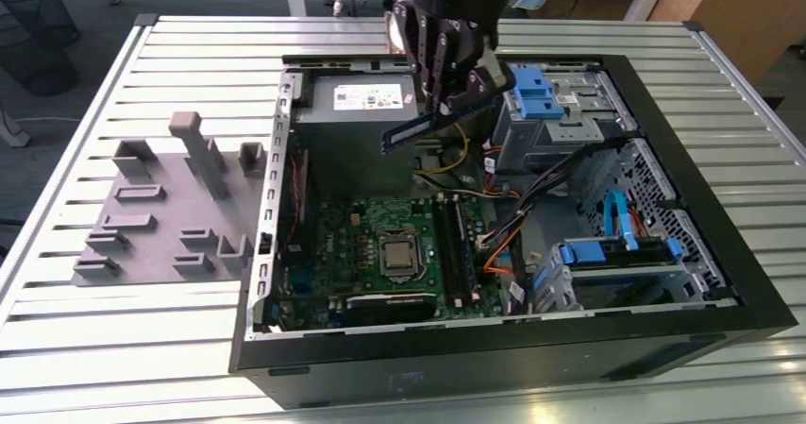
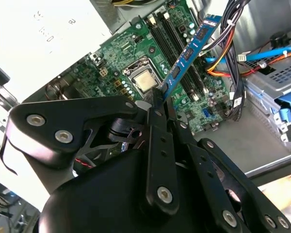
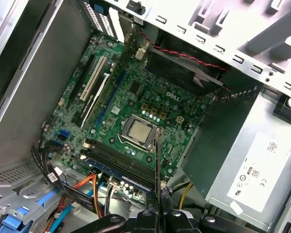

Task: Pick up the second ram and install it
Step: 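Insert the second ram into the second slot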

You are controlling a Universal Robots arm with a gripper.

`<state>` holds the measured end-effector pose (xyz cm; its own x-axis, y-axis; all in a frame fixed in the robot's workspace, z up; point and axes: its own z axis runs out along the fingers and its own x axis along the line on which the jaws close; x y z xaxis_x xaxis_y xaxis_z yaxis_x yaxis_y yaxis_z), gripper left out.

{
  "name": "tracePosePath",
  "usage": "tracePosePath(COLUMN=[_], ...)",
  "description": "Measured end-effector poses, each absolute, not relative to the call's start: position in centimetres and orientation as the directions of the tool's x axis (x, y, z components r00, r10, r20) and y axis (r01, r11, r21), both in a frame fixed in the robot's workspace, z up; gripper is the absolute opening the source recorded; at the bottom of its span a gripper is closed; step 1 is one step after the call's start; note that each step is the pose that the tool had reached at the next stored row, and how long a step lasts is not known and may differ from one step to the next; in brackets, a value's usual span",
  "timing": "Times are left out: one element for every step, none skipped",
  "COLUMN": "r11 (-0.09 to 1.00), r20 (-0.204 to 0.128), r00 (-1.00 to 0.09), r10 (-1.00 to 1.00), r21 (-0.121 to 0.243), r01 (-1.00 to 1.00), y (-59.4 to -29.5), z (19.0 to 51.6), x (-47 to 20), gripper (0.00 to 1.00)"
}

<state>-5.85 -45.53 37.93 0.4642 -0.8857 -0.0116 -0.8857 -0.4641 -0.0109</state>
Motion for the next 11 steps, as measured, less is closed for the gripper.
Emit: tracePosePath(r11=[-0.472, -0.479, -0.487, -0.494, -0.502, -0.509, -0.518, -0.525, -0.533, -0.540, -0.547], r20=[-0.012, -0.012, -0.012, -0.012, -0.012, -0.012, -0.012, -0.012, -0.012, -0.012, -0.012], r00=[0.472, 0.479, 0.487, 0.494, 0.502, 0.509, 0.518, 0.525, 0.533, 0.540, 0.547], r10=[-0.882, -0.878, -0.873, -0.869, -0.865, -0.860, -0.855, -0.851, -0.846, -0.842, -0.837], r21=[-0.011, -0.011, -0.011, -0.011, -0.011, -0.011, -0.011, -0.011, -0.011, -0.011, -0.011], r01=[-0.882, -0.878, -0.873, -0.869, -0.865, -0.860, -0.856, -0.851, -0.846, -0.842, -0.837], y=[-45.53, -45.53, -45.53, -45.53, -45.53, -45.53, -45.53, -45.53, -45.53, -45.53, -45.53], z=[37.93, 37.93, 37.93, 37.94, 37.93, 37.93, 37.93, 37.93, 37.93, 37.93, 37.93], x=[-5.85, -5.85, -5.85, -5.85, -5.84, -5.85, -5.85, -5.85, -5.85, -5.85, -5.85], gripper=[0.14, 0.14, 0.14, 0.14, 0.14, 0.14, 0.14, 0.14, 0.14, 0.14, 0.14])
